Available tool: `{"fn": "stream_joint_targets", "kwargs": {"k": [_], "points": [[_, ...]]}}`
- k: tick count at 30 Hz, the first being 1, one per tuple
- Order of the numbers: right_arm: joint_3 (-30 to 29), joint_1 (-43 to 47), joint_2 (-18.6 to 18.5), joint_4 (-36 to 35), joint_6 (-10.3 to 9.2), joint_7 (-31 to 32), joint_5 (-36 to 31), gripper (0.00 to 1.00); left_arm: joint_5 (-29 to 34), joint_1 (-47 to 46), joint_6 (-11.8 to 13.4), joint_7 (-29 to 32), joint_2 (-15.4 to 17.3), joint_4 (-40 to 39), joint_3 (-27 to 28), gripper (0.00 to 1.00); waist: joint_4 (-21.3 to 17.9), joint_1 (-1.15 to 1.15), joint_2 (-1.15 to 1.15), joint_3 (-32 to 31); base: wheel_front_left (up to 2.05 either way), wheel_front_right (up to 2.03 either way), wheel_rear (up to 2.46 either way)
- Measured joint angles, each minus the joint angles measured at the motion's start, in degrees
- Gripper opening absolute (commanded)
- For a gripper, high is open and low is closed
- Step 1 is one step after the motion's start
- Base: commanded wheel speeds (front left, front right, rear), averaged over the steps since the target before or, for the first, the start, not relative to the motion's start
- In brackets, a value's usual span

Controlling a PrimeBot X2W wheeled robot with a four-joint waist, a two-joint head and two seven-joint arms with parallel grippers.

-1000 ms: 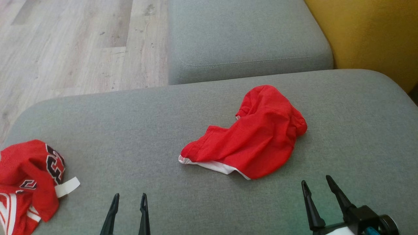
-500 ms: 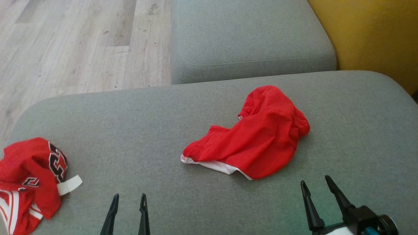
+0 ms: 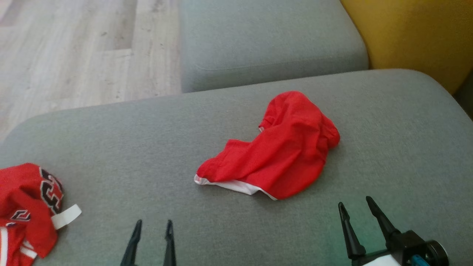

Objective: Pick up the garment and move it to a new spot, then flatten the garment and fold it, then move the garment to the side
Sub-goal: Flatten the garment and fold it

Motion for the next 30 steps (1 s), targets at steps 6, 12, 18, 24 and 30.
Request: {"fn": "stream_joint_targets", "kwargs": {"k": [6, 12, 18, 24, 30], "points": [[0.2, -0.7, 0.0, -0.3, 0.0, 0.0, 0.0, 1.0, 0.0, -5.7, -3.1, 0.0, 0.0, 3.8, -5.5, 1.0, -3.0, 0.0, 0.0, 2.5, 0.0, 0.0, 0.0], [0.4, -3.5, 0.0, -1.5, 0.0, 0.0, -0.1, 1.0, 1.1, -16.2, -7.7, 0.0, -0.2, 14.2, -12.5, 1.0, -6.0, 0.0, 0.0, 6.5, 0.0, 0.0, 0.0], [0.8, -6.6, 0.0, -2.1, 0.0, 0.0, -0.1, 1.0, -0.2, -29.4, -10.6, 0.0, -0.2, 24.7, -21.8, 1.0, -9.2, 0.02, 0.0, 11.9, 0.0, 0.0, 0.0], [1.4, -9.3, 0.0, -2.3, 0.0, 0.0, 0.1, 1.0, -3.4, -39.7, -11.1, 0.1, -0.4, 31.1, -32.8, 1.0, -12.3, 0.02, 0.0, 16.7, 0.0, 0.0, 0.0], [2.9, -11.4, 0.0, -2.1, 0.0, 0.0, 0.7, 1.0, -7.9, -47.3, -6.5, 3.3, -0.5, 39.3, -37.5, 0.99, -15.7, 0.01, 0.0, 19.5, 0.0, 0.0, 0.0]]}}
